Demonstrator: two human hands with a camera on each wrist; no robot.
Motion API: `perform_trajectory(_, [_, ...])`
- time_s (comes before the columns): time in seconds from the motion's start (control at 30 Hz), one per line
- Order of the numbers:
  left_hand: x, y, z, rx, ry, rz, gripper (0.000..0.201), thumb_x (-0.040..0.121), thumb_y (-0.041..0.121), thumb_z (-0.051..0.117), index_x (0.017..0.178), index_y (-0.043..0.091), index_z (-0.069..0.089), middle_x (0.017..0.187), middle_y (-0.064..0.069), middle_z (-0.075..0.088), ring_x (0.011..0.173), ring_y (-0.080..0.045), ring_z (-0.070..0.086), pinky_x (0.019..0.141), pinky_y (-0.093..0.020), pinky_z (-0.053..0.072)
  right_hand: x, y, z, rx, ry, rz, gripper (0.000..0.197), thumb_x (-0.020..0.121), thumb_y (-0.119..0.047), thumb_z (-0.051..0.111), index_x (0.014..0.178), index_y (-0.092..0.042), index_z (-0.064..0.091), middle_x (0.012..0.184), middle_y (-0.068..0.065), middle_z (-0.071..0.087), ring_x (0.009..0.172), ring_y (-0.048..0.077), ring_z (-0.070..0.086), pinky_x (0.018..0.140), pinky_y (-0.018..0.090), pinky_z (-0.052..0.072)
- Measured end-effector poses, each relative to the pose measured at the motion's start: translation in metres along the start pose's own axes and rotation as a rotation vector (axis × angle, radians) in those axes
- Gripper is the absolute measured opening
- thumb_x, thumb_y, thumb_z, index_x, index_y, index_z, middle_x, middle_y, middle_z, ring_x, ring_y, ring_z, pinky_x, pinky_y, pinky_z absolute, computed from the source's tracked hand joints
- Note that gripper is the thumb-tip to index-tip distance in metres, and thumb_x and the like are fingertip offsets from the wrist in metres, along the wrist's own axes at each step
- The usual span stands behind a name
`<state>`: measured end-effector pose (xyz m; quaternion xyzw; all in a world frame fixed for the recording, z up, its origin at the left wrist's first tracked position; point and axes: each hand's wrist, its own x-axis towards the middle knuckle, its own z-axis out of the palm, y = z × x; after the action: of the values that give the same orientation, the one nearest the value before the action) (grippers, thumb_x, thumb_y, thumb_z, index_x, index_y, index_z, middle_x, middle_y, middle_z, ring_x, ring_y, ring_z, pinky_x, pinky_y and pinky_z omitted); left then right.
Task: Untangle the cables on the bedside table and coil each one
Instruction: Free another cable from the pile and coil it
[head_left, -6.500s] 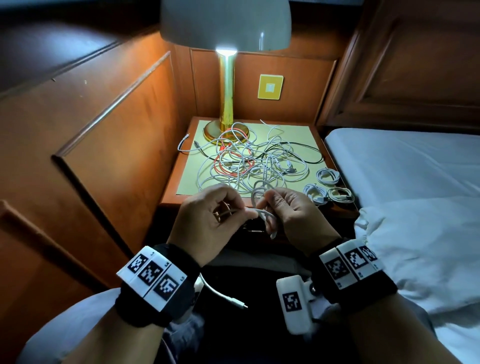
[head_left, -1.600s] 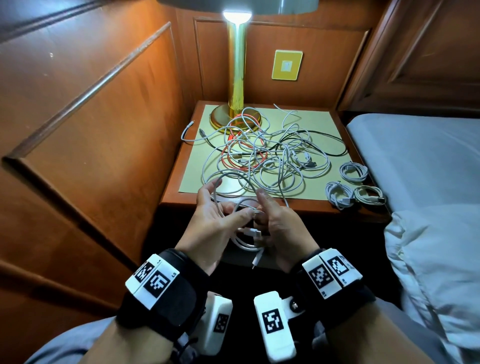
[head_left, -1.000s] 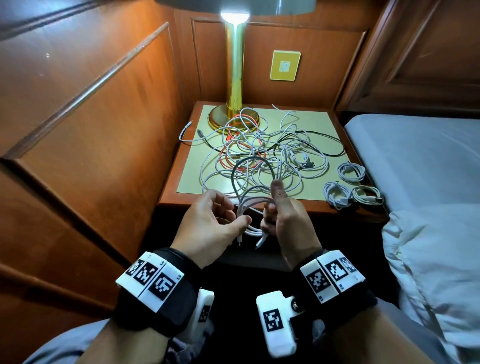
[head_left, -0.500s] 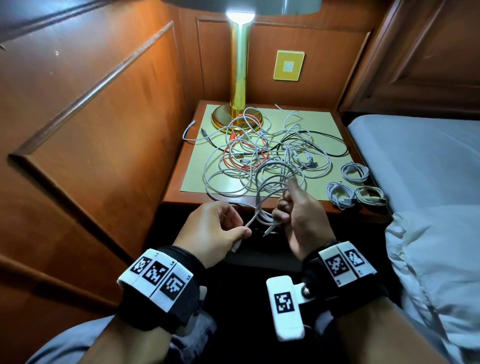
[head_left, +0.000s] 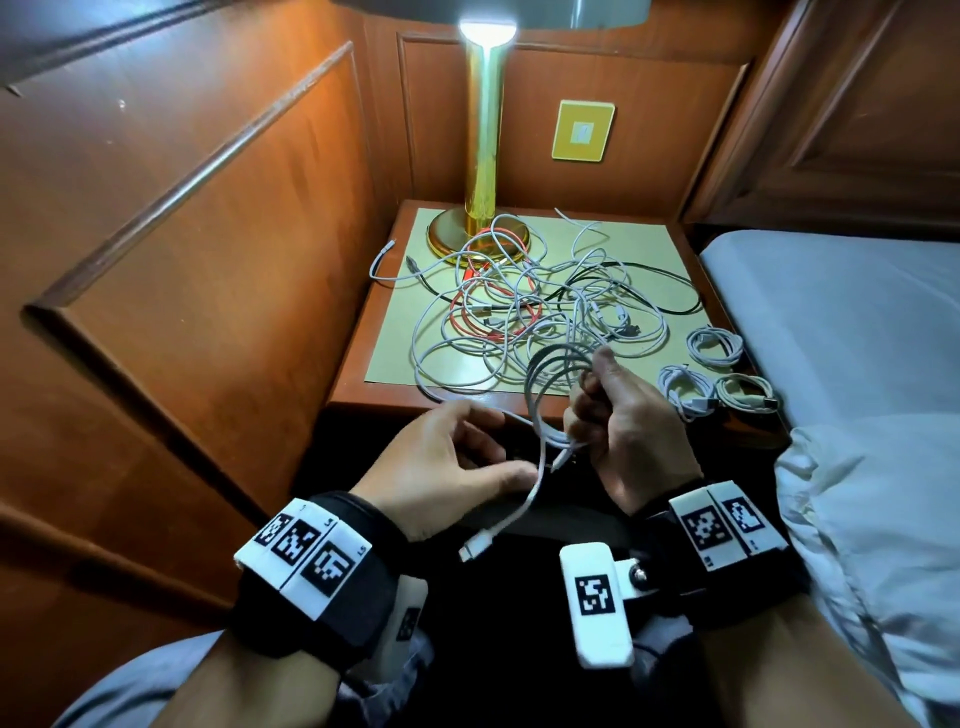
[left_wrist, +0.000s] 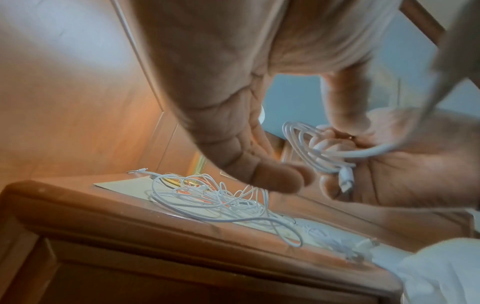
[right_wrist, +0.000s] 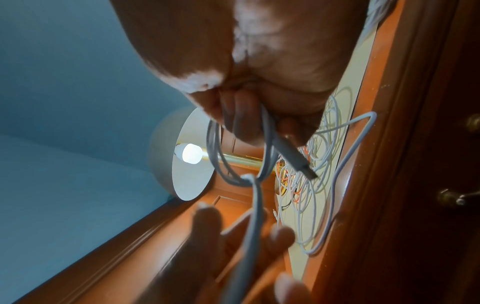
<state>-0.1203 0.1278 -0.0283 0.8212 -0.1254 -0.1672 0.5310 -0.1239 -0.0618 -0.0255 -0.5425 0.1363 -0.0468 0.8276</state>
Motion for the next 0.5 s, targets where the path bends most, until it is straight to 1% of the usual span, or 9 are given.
perform_trajectory(0.07, [0.002, 0.006, 0.001, -0.208, 0.084, 0.026, 0.051, 0.07, 0.042, 0.08, 0.114, 0.021, 0.063, 0.092, -0.002, 0.074, 0.07, -0.016, 0.07, 0.06, -0.03, 0.056, -0.004, 0.003, 0.003, -0.062, -0.097, 0.038, 0.038, 0.106, -0.031, 0.04, 0.07, -0.018, 0.037, 0.056, -0.002, 0.024, 0.047, 0.013, 0.022, 0.042, 0.022, 0.024])
perform_trajectory(0.13, [0.004, 0.008, 0.0, -0.302, 0.12, 0.061, 0.052, 0.072, 0.041, 0.074, 0.117, 0.016, 0.064, 0.093, -0.002, 0.074, 0.067, -0.015, 0.068, 0.054, -0.03, 0.055, -0.007, 0.007, 0.008, -0.101, -0.164, 0.067, 0.039, 0.106, -0.029, 0.039, 0.069, -0.016, 0.037, 0.054, -0.003, 0.027, 0.045, 0.012, 0.023, 0.045, 0.023, 0.023])
perform_trajectory(0.2, [0.005, 0.008, 0.001, -0.334, 0.126, 0.089, 0.042, 0.079, 0.034, 0.072, 0.113, 0.01, 0.066, 0.093, -0.009, 0.074, 0.061, -0.013, 0.063, 0.05, -0.028, 0.052, -0.009, 0.009, 0.01, -0.126, -0.21, 0.082, 0.039, 0.107, -0.027, 0.038, 0.069, -0.016, 0.037, 0.053, -0.005, 0.03, 0.045, 0.011, 0.025, 0.046, 0.024, 0.022])
perform_trajectory(0.27, [0.005, 0.007, 0.002, -0.33, 0.132, 0.103, 0.024, 0.089, 0.02, 0.07, 0.107, 0.004, 0.068, 0.087, -0.017, 0.072, 0.056, -0.014, 0.057, 0.048, -0.027, 0.05, -0.009, 0.011, 0.011, -0.13, -0.234, 0.088, 0.037, 0.107, -0.027, 0.038, 0.072, -0.014, 0.04, 0.053, -0.006, 0.032, 0.044, 0.009, 0.027, 0.045, 0.022, 0.024])
perform_trajectory(0.3, [0.005, 0.007, 0.002, -0.326, 0.131, 0.105, 0.017, 0.092, 0.014, 0.067, 0.104, 0.002, 0.068, 0.082, -0.018, 0.069, 0.055, -0.015, 0.055, 0.048, -0.026, 0.049, -0.008, 0.012, 0.012, -0.126, -0.24, 0.089, 0.036, 0.106, -0.028, 0.039, 0.074, -0.012, 0.044, 0.054, -0.005, 0.033, 0.044, 0.009, 0.027, 0.044, 0.021, 0.026])
perform_trajectory(0.33, [0.006, 0.006, 0.001, -0.329, 0.127, 0.107, 0.014, 0.094, 0.01, 0.065, 0.103, -0.001, 0.067, 0.079, -0.017, 0.067, 0.055, -0.017, 0.053, 0.047, -0.025, 0.049, -0.008, 0.013, 0.012, -0.121, -0.245, 0.085, 0.034, 0.105, -0.028, 0.04, 0.078, -0.01, 0.048, 0.055, -0.005, 0.034, 0.045, 0.009, 0.028, 0.044, 0.021, 0.027])
perform_trajectory(0.43, [0.007, 0.008, 0.0, -0.393, 0.096, 0.093, 0.019, 0.098, 0.009, 0.058, 0.105, -0.007, 0.064, 0.078, -0.013, 0.064, 0.057, -0.023, 0.05, 0.045, -0.025, 0.046, -0.009, 0.016, 0.014, -0.103, -0.259, 0.077, 0.032, 0.103, -0.03, 0.042, 0.095, -0.003, 0.057, 0.057, -0.005, 0.041, 0.05, 0.01, 0.032, 0.047, 0.02, 0.028])
perform_trajectory(0.5, [0.005, 0.01, 0.001, -0.464, 0.045, 0.067, 0.026, 0.1, 0.014, 0.053, 0.105, -0.009, 0.062, 0.076, -0.013, 0.063, 0.05, -0.016, 0.047, 0.043, -0.025, 0.042, -0.011, 0.016, 0.016, -0.099, -0.284, 0.076, 0.033, 0.104, -0.03, 0.04, 0.097, -0.004, 0.06, 0.055, -0.005, 0.044, 0.051, 0.01, 0.034, 0.048, 0.021, 0.026])
